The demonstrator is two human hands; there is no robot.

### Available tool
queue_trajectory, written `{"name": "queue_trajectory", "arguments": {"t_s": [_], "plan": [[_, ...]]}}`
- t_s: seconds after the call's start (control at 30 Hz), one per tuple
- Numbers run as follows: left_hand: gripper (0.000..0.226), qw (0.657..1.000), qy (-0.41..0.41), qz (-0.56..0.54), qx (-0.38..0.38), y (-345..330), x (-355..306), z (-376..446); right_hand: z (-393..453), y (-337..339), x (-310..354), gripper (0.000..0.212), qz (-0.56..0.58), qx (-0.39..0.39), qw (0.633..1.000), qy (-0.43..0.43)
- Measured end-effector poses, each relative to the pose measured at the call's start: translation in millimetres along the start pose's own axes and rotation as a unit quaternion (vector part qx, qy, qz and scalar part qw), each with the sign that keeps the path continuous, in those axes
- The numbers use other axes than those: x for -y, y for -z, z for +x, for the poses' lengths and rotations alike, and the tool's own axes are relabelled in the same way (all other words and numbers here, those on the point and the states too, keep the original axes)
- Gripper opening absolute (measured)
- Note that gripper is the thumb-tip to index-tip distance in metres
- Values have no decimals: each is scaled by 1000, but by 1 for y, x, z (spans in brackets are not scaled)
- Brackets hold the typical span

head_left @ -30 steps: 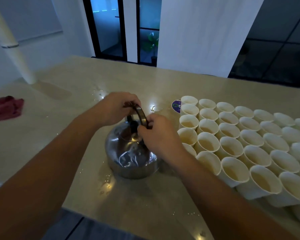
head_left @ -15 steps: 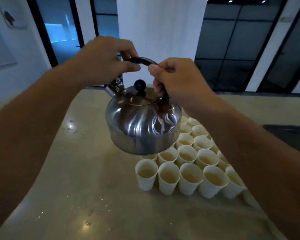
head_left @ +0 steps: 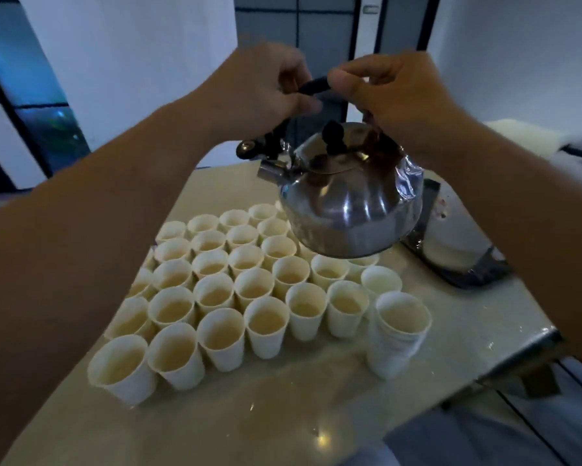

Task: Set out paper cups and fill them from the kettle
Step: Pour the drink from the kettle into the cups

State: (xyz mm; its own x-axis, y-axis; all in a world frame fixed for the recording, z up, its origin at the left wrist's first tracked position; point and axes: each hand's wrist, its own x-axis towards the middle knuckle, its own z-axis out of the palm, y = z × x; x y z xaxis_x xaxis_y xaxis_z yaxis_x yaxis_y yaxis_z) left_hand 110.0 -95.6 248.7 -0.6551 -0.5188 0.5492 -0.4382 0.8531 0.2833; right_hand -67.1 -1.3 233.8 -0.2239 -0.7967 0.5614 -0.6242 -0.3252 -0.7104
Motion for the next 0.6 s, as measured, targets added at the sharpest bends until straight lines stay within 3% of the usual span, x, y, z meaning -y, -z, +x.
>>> {"name": "queue_trajectory", "arguments": {"t_s": [0.4,0.6], "plan": [[32,985,21,-136,106,-119,-46,43,-13,89,-77,30,-153,78,979,-107],[30,971,45,-174,155,-154,-52,42,-21,104,-97,19,-159,135,967,-145]]}}
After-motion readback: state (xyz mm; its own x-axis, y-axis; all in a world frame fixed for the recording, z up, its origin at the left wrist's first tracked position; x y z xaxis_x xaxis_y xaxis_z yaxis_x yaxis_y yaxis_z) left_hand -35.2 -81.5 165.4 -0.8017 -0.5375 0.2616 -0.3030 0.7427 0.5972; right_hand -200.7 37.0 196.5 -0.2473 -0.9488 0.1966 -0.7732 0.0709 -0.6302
